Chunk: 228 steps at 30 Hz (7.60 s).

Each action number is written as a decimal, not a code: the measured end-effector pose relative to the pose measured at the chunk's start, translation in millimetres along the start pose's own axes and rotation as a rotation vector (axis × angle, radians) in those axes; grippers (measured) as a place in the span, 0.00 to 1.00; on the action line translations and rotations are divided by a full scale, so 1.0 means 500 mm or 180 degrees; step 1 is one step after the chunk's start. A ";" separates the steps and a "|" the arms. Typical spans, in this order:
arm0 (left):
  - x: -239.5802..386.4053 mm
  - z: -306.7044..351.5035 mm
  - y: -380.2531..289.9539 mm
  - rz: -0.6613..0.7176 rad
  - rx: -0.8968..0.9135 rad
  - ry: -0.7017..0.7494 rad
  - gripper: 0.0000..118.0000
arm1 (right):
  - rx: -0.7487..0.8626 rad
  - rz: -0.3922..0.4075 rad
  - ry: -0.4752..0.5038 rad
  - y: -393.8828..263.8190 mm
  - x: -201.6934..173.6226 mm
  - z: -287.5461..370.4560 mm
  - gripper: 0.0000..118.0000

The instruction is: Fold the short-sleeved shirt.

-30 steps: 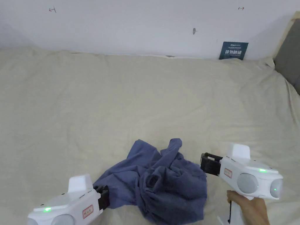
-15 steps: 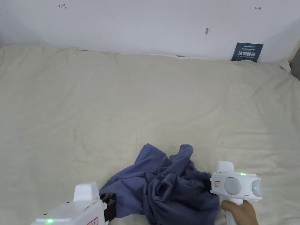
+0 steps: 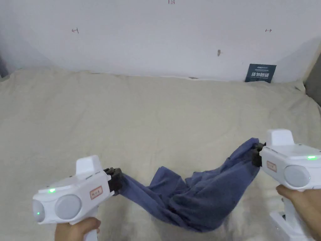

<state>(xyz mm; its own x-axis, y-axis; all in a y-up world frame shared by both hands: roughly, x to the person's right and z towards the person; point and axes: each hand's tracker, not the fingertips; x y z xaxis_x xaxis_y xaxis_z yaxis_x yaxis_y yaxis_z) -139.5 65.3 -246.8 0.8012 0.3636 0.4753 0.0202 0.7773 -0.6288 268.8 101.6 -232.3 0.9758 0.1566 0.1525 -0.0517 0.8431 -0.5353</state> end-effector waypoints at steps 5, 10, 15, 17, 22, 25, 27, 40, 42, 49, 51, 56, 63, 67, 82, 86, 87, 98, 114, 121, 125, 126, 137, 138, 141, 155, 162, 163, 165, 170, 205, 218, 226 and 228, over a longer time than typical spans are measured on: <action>-0.026 0.022 0.183 -0.0281 0.0485 0.0147 0.00 | 0.0454 -0.0027 -0.0157 0.152 0.034 0.049 0.06; -0.047 0.031 0.377 -0.0143 0.0632 0.0298 0.00 | 0.0764 -0.0166 -0.0242 0.284 0.062 0.058 0.06; -0.046 0.047 0.534 -0.0251 0.1008 0.0597 0.00 | 0.0987 -0.0227 -0.0293 0.383 0.077 0.057 0.06; -0.051 0.055 0.581 -0.0161 0.1070 0.0603 0.00 | 0.1032 -0.0235 -0.0298 0.409 0.083 0.047 0.06; -0.065 0.054 0.646 -0.0292 0.1352 0.0785 0.00 | 0.1166 -0.0241 -0.0277 0.431 0.068 0.017 0.06; -0.087 0.034 0.655 -0.0328 0.1377 0.0865 0.00 | 0.1187 -0.0224 -0.0247 0.423 0.050 -0.013 0.06; -0.104 0.019 0.647 -0.0335 0.1368 0.0891 0.00 | 0.1155 -0.0235 -0.0223 0.408 0.033 -0.037 0.06; -0.226 -0.080 0.387 -0.0243 0.0711 0.1018 0.00 | 0.0542 -0.0363 -0.0093 0.161 -0.041 -0.154 0.06; -0.232 -0.072 0.325 -0.0220 0.0630 0.1037 0.00 | 0.0463 -0.0389 -0.0096 0.109 -0.049 -0.145 0.06; -0.239 -0.012 0.116 0.0006 0.0230 0.1028 0.00 | 0.0159 -0.0548 -0.0097 -0.078 -0.040 -0.085 0.06; -0.235 0.011 0.051 0.0067 0.0078 0.1043 0.00 | 0.0026 -0.0601 -0.0086 -0.138 -0.037 -0.057 0.06; -0.238 0.059 -0.097 0.0128 -0.0215 0.1127 0.00 | -0.0234 -0.0666 -0.0069 -0.274 -0.040 0.014 0.06; -0.247 0.098 -0.265 0.0131 -0.0733 0.1349 0.00 | -0.0768 -0.0839 -0.0037 -0.442 -0.042 0.072 0.06; -0.259 0.078 -0.309 0.0061 -0.1080 0.1523 0.00 | -0.1140 -0.0898 0.0021 -0.507 -0.043 0.055 0.06; -0.208 0.084 -0.256 0.0199 -0.0783 0.1057 1.00 | -0.0871 -0.0904 0.0058 -0.416 -0.039 0.089 0.91; -0.122 0.106 -0.157 -0.0039 -0.0163 0.0789 0.97 | -0.0173 -0.0866 -0.0038 -0.299 -0.032 0.132 0.91; -0.098 0.109 -0.137 -0.0097 0.0021 0.0753 0.97 | -0.0018 -0.0856 -0.0039 -0.275 -0.033 0.145 0.91; 0.072 0.119 -0.024 -0.0711 0.1429 0.0635 0.82 | 0.1210 -0.0545 -0.0250 -0.132 -0.089 0.258 0.85; 0.054 0.038 0.002 -0.0786 0.1065 0.0569 0.00 | 0.1345 -0.0435 -0.0291 -0.120 -0.106 0.221 0.01; -0.070 -0.127 0.110 -0.0889 0.0193 0.0507 0.00 | 0.1191 -0.0450 -0.0313 -0.106 -0.092 0.149 0.02; -0.160 -0.257 0.164 -0.0981 -0.0294 0.0577 0.01 | 0.1078 -0.0440 -0.0355 -0.101 -0.080 0.092 0.01; -0.179 -0.286 0.173 -0.1012 -0.0363 0.0589 0.05 | 0.1039 -0.0441 -0.0374 -0.100 -0.077 0.078 0.02; -0.341 -0.574 0.190 -0.1073 -0.1240 0.0829 0.89 | 0.0678 -0.0445 -0.0563 -0.109 -0.049 -0.081 0.02; -0.348 -0.589 0.185 -0.1035 -0.1329 0.0810 0.86 | 0.0652 -0.0450 -0.0568 -0.111 -0.046 -0.090 0.02; -0.350 -0.622 0.164 -0.1053 -0.1393 0.0839 0.57 | 0.0559 -0.0471 -0.0577 -0.116 -0.037 -0.116 0.02; -0.250 -0.472 0.185 -0.0923 -0.0824 0.0534 0.04 | -0.0995 -0.1058 -0.0141 -0.164 0.034 -0.294 0.90; -0.188 -0.372 0.200 -0.0981 -0.0656 0.0355 0.04 | -0.1782 -0.0922 -0.0123 -0.216 0.024 -0.424 0.74; -0.184 -0.367 0.203 -0.0996 -0.0641 0.0341 0.04 | -0.1823 -0.0970 -0.0088 -0.226 0.022 -0.434 0.66; -0.177 -0.353 0.202 -0.1010 -0.0621 0.0330 0.04 | -0.1894 -0.1026 -0.0069 -0.239 0.019 -0.440 0.58; -0.170 -0.322 0.199 -0.0991 -0.0563 0.0328 0.04 | -0.1664 -0.0764 -0.0159 -0.226 -0.003 -0.387 0.04; -0.073 0.123 0.781 -0.0652 0.1780 0.0650 0.04 | 0.2054 -0.0407 -0.0190 0.620 0.059 0.062 0.04; -0.198 -0.088 0.589 -0.0651 0.1208 0.0784 0.04 | 0.1322 -0.0594 -0.0062 0.412 0.042 -0.152 0.04; -0.248 -0.137 0.348 -0.0626 0.0640 0.0807 0.04 | 0.0756 -0.0782 0.0146 0.185 0.023 -0.197 0.04; -0.251 -0.124 0.284 -0.0600 0.0500 0.0784 0.04 | 0.0622 -0.0796 0.0201 0.123 0.022 -0.187 0.04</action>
<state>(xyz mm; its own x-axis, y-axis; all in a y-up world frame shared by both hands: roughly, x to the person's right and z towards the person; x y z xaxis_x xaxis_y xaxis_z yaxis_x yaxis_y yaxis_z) -199.9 98.2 -433.9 0.9128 0.0861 0.3992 0.1046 0.8956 -0.4325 296.1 106.9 -341.4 0.9743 -0.0950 0.2042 0.1576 0.9352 -0.3171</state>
